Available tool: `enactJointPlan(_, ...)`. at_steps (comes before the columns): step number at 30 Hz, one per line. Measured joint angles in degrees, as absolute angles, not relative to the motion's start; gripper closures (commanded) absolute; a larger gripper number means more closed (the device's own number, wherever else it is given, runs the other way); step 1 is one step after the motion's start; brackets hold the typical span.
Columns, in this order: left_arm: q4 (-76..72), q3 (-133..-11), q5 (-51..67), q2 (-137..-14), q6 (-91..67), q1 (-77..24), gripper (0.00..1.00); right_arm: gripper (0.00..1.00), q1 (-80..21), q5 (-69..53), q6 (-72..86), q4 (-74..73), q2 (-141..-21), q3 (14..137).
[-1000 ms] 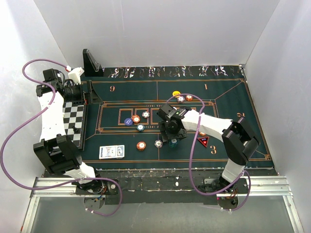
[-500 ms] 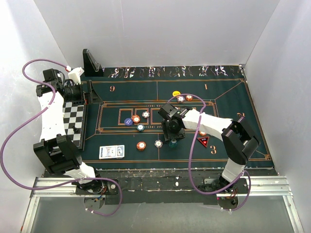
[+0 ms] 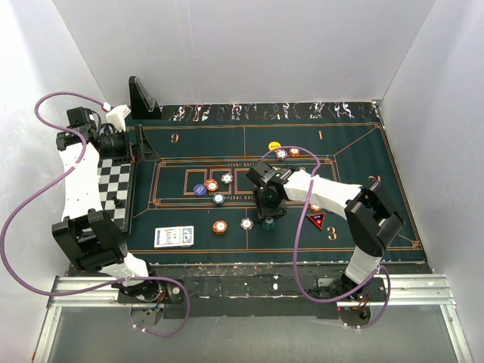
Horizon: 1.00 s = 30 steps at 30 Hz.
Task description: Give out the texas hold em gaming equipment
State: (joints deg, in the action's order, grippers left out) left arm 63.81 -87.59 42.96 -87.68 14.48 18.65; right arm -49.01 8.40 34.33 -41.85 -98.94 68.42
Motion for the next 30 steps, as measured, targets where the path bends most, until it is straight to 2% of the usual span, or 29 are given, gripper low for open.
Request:
enactJointPlan(6, 63.8, -87.6, 43.0, -87.7, 14.4, 18.7, 0.02, 0.6, -48.9, 8.4, 34.4, -41.8, -98.9, 68.3)
enactJointPlan(19, 63.8, -87.6, 42.9, -87.7, 14.4, 18.7, 0.02, 0.76, -47.9, 8.6, 34.1, -43.9, -97.0, 68.7)
enactJointPlan(30, 63.7, -87.6, 42.9, -87.7, 14.4, 18.7, 0.02, 0.8, -40.7, 8.4, 31.2, -46.8, -95.1, 74.9)
